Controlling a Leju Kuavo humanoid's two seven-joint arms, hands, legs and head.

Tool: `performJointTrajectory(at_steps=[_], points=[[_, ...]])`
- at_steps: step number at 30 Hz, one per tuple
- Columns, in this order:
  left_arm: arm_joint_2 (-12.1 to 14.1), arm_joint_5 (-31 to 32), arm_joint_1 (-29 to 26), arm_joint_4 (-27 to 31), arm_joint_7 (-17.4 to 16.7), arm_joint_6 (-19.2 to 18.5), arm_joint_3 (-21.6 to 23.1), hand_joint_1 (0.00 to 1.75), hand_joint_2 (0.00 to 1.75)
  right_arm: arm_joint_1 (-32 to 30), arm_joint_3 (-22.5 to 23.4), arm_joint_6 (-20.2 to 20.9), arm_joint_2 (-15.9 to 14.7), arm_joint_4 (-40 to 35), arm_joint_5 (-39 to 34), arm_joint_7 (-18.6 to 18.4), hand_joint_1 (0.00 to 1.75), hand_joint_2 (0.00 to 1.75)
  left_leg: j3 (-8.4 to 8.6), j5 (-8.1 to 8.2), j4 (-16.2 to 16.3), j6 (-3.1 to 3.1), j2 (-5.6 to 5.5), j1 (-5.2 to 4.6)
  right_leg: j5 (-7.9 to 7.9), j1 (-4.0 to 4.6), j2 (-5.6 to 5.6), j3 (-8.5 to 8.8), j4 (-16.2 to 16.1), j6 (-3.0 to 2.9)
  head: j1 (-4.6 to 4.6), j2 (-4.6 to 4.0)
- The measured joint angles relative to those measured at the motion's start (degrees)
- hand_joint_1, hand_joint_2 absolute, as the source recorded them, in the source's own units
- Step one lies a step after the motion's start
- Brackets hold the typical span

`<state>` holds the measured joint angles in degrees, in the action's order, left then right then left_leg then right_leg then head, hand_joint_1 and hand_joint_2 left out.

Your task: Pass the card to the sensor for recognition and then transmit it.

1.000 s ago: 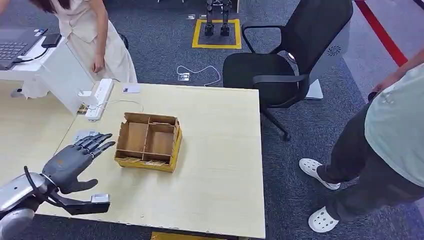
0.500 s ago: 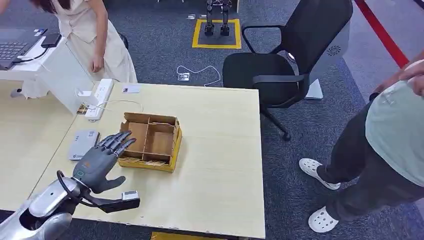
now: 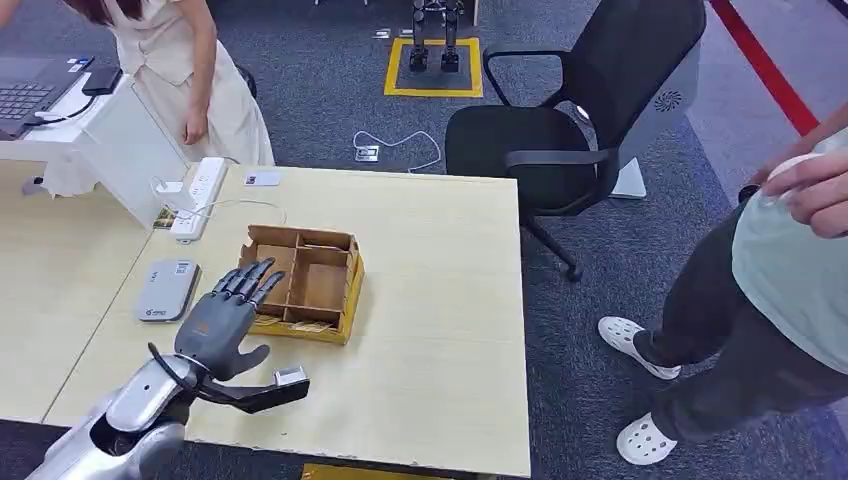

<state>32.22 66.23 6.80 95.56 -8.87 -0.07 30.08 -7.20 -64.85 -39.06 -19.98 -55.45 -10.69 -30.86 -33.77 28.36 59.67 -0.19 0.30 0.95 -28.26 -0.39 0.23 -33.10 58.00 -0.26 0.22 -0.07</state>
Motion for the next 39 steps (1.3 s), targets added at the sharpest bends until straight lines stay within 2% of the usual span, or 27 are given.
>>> performJointTrajectory(at_steps=[14, 23, 39], points=[[-2.73, 2.14, 0.14, -3.35, -0.98, 0.64, -0.18, 0.0, 1.75, -0.05, 0.96, 0.13, 0.22, 0.2, 0.02, 0.79, 0.0, 0.0, 0.0, 0.0, 0.0, 0.0, 0.0, 0.0, 0.0, 0.0, 0.0, 0.0, 0.0, 0.0, 0.0, 0.0], [-3.24, 2.71, 0.23, -4.2, -1.16, 0.64, -0.57, 0.0, 1.75, -0.12, 1.38, 0.13, 0.37, 0.42, -0.13, 1.14, 0.0, 0.0, 0.0, 0.0, 0.0, 0.0, 0.0, 0.0, 0.0, 0.0, 0.0, 0.0, 0.0, 0.0, 0.0, 0.0], [-3.35, 4.46, 0.94, -4.46, -2.49, 0.74, -3.91, 0.0, 1.75, -0.86, 2.41, 0.37, 0.37, 0.13, 0.53, -0.02, 0.0, 0.0, 0.0, 0.0, 0.0, 0.0, 0.0, 0.0, 0.0, 0.0, 0.0, 0.0, 0.0, 0.0, 0.0, 0.0]])
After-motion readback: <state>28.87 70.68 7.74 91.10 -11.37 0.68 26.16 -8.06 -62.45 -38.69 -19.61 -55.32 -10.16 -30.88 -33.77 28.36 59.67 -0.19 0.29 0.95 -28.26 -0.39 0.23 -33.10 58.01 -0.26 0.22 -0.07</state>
